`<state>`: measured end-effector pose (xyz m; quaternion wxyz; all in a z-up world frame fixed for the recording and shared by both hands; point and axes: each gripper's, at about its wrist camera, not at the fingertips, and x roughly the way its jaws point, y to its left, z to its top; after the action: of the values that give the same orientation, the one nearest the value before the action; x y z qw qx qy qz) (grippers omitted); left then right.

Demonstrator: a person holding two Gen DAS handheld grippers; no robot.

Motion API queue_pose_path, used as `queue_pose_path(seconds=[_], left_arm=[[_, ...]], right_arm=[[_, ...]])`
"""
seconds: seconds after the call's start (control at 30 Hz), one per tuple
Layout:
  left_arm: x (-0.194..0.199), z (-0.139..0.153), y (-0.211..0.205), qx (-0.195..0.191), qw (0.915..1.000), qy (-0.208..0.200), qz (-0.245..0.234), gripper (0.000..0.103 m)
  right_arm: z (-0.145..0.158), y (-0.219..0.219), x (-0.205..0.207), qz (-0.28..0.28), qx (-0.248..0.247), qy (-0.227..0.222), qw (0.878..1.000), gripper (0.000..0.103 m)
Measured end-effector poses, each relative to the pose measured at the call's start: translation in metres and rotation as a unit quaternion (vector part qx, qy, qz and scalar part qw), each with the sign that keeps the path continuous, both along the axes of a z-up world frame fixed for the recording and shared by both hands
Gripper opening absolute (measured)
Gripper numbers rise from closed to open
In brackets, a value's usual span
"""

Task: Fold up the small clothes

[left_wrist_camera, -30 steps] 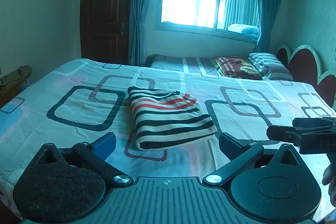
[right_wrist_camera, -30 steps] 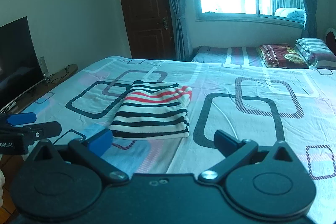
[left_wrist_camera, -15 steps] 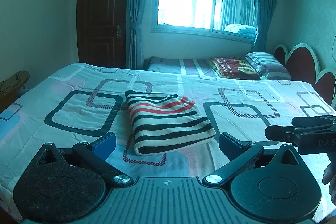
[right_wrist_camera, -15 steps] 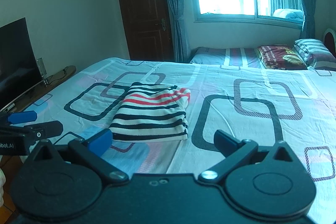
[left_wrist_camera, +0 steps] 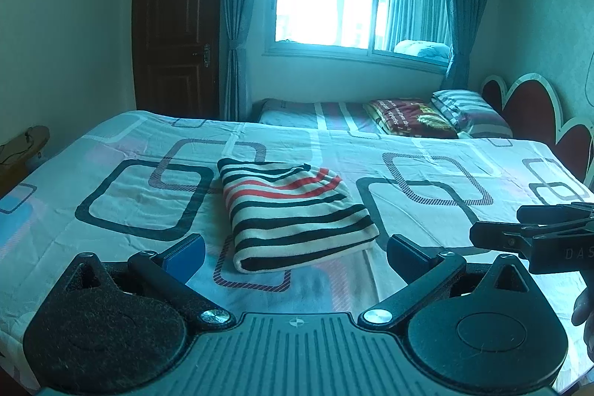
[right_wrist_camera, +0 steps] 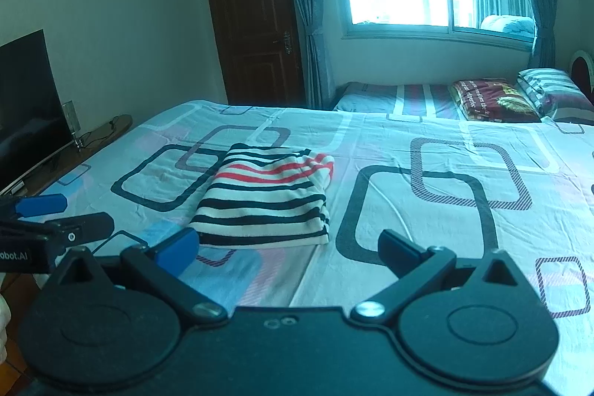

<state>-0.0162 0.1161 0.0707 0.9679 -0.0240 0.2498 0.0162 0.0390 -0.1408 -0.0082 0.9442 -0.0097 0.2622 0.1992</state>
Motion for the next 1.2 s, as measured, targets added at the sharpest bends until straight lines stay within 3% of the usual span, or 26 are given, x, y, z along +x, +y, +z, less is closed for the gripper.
queue_pose_path(seconds=[1.2], left_arm=[[0.0049,-0.0031,0.0020,0.001,1.0000,0.005,0.001,0.103]], right_arm=[[-0.0012,-0.0012,0.0004,0.004,0.000,0.003,1.000,0.102]])
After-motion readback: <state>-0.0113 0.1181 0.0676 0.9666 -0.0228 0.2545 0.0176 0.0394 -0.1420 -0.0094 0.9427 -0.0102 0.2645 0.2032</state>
